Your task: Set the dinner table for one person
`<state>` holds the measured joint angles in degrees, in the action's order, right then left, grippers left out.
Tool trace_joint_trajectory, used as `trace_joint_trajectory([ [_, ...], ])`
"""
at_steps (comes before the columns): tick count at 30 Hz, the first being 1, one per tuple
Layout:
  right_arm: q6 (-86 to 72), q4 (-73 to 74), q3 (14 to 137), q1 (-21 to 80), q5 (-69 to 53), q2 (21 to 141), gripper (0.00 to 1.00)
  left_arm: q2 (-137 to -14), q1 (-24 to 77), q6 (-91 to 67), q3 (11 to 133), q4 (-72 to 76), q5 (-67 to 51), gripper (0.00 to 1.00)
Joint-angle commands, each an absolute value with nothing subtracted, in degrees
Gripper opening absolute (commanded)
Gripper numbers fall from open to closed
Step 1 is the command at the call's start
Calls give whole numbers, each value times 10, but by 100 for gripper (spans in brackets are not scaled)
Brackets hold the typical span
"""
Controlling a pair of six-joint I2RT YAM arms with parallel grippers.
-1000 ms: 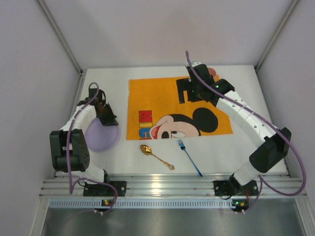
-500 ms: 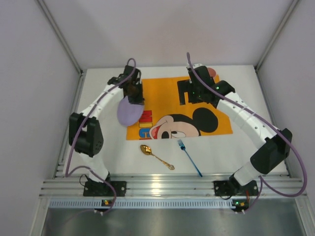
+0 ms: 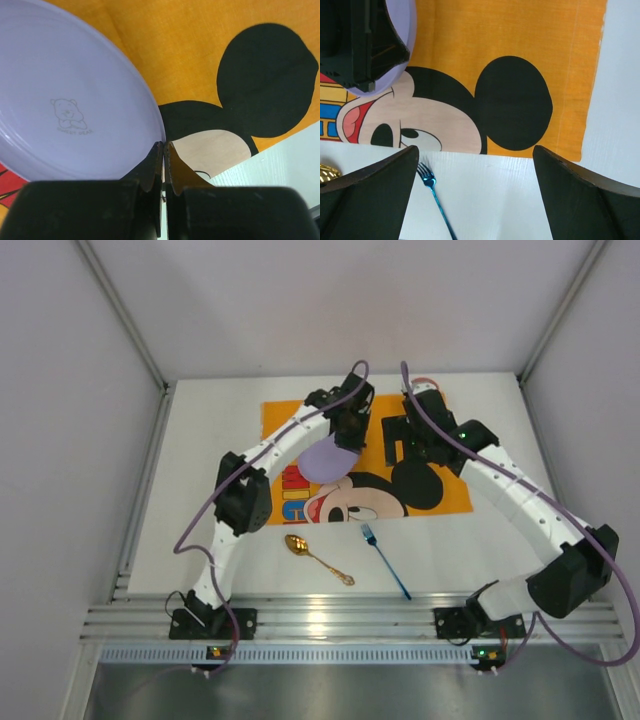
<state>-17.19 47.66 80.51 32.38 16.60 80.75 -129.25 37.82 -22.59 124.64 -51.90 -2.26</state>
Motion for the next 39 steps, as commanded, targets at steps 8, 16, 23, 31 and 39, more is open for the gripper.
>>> trace_joint_trajectory([
  [8,-184,477,788,295,186,775,97,-1319,427,-249,1230,-498,-87,0],
  [16,-188,483,789,294,179,776,97,-1369,435,-250,1274,-501,-70,7],
  [23,-165,482,757,295,80,747,98,-1320,434,-247,1276,-483,-5,99],
  [31,-177,435,618,356,-96,699,98,-1159,324,-260,1211,-508,26,99],
  [39,-201,442,584,436,-52,846,90,-992,186,-225,1036,-519,68,98],
])
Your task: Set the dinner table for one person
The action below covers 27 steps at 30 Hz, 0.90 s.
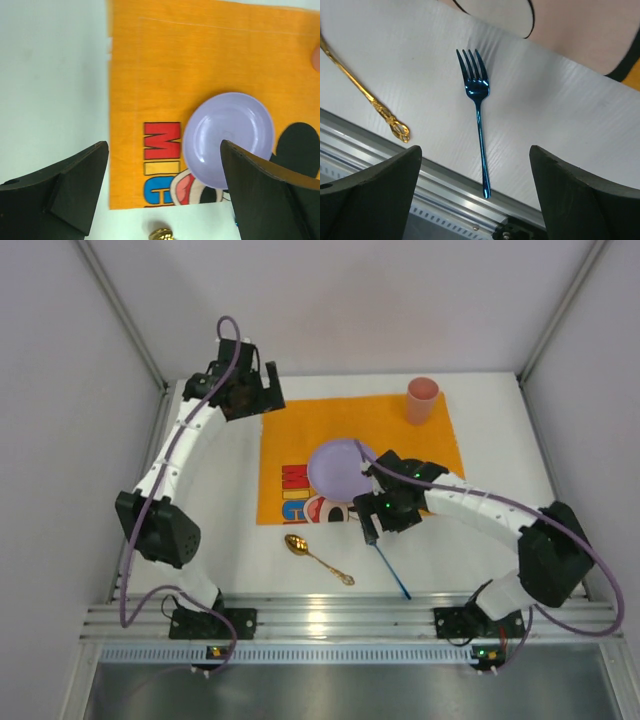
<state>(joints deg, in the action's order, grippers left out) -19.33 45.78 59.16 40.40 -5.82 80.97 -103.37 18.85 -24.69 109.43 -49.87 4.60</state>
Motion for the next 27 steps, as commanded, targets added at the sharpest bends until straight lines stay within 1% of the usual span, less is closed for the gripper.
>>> trace_joint_trajectory([
  [1,-204,437,582,446,-51,870,89,-979,181,-223,1018,-521,71,98],
  [4,-214,409,566,458,-52,902,83,-927,175,-233,946,-521,75,98],
  [5,-217,394,563,459,-55,908,77,-898,175,-238,907,-519,70,98],
  [7,-223,382,554,466,-56,924,71,-866,175,-255,863,-512,59,98],
  [8,-226,371,550,469,-58,929,64,-836,175,-261,825,-505,55,98],
  [10,-229,351,540,478,-55,942,58,-809,175,-278,792,-505,46,99],
  [11,-230,345,536,481,-53,946,53,-787,175,-281,766,-510,44,98],
  [13,-234,328,527,487,-45,957,46,-768,175,-289,746,-520,43,98],
  [14,-236,323,523,489,-40,961,41,-754,175,-290,734,-526,46,98],
  [15,-236,319,519,490,-37,964,33,-748,175,-290,731,-540,48,98],
  [16,-239,315,516,491,-35,972,29,-744,175,-289,729,-547,53,98],
  [17,-239,310,512,494,-31,976,21,-734,175,-288,729,-553,61,98],
  [19,-239,308,511,499,-19,989,12,-727,175,-287,734,-569,69,98],
  [20,-239,307,510,502,-15,993,5,-721,175,-287,738,-575,71,98],
  [21,-236,308,511,504,-11,1003,1,-718,175,-287,739,-577,76,98],
  [24,-228,311,518,511,-7,1023,0,-708,175,-294,740,-584,77,98],
  [27,-218,328,539,515,-2,1019,0,-695,175,-300,736,-587,78,98],
])
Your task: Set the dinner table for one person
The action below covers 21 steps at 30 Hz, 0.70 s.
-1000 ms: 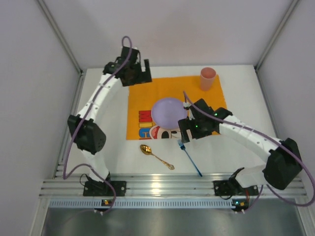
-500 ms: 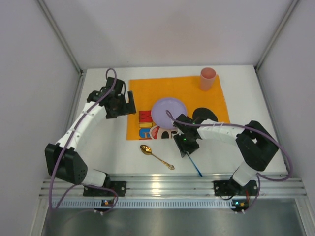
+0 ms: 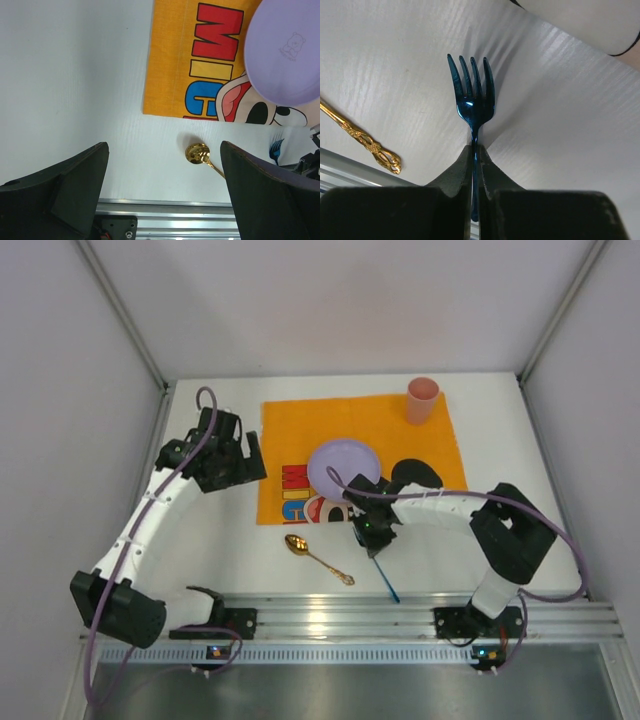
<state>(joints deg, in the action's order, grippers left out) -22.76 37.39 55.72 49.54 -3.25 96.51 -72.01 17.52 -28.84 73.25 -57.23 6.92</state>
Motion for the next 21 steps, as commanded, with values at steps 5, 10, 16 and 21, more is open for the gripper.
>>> trace_joint_trajectory([
  [5,-207,395,656,516,14,978,0,-674,175,-302,725,-586,83,98],
  [10,-178,452,818,516,3,1025,0,-660,175,-312,702,-575,79,98],
  [16,-164,475,1000,515,-69,1143,0,-642,175,-316,690,-575,76,98],
  [21,-215,469,1167,497,-118,1262,0,-621,175,-319,680,-592,78,98],
])
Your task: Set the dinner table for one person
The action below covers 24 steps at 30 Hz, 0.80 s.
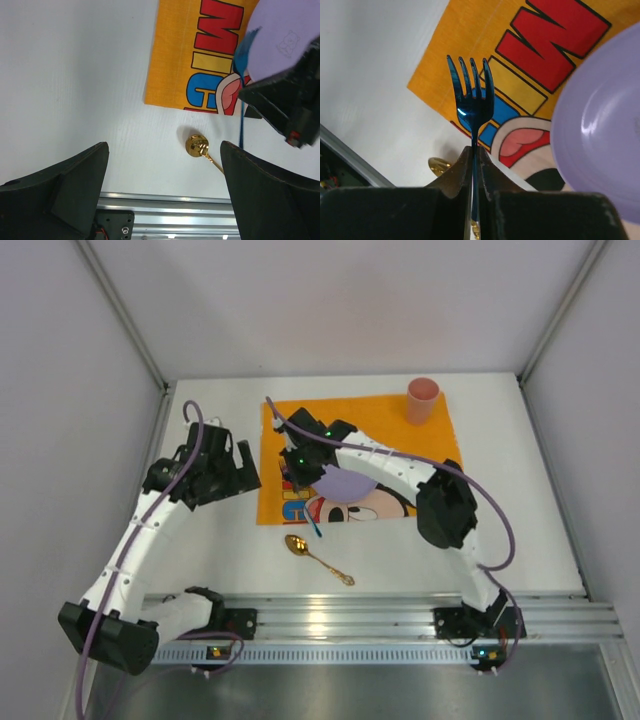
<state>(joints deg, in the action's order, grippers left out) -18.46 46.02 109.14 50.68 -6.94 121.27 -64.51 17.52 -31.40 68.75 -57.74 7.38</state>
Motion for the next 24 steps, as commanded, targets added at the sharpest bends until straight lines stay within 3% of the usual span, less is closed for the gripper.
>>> trace_joint_trajectory([
  [1,-231,462,1204,491,-126,1278,0,-612,175,-320,679,-597,79,98],
  [15,-445,236,1301,418,-119,1397,0,-590,175,-305,703,-661,89,98],
  [18,-445,256,1353,412,-119,1430,0,-599,175,-301,716,-664,94,99],
  [24,-425,279,1326,409,-127,1433,0,-609,175,-302,725,-660,98,98],
])
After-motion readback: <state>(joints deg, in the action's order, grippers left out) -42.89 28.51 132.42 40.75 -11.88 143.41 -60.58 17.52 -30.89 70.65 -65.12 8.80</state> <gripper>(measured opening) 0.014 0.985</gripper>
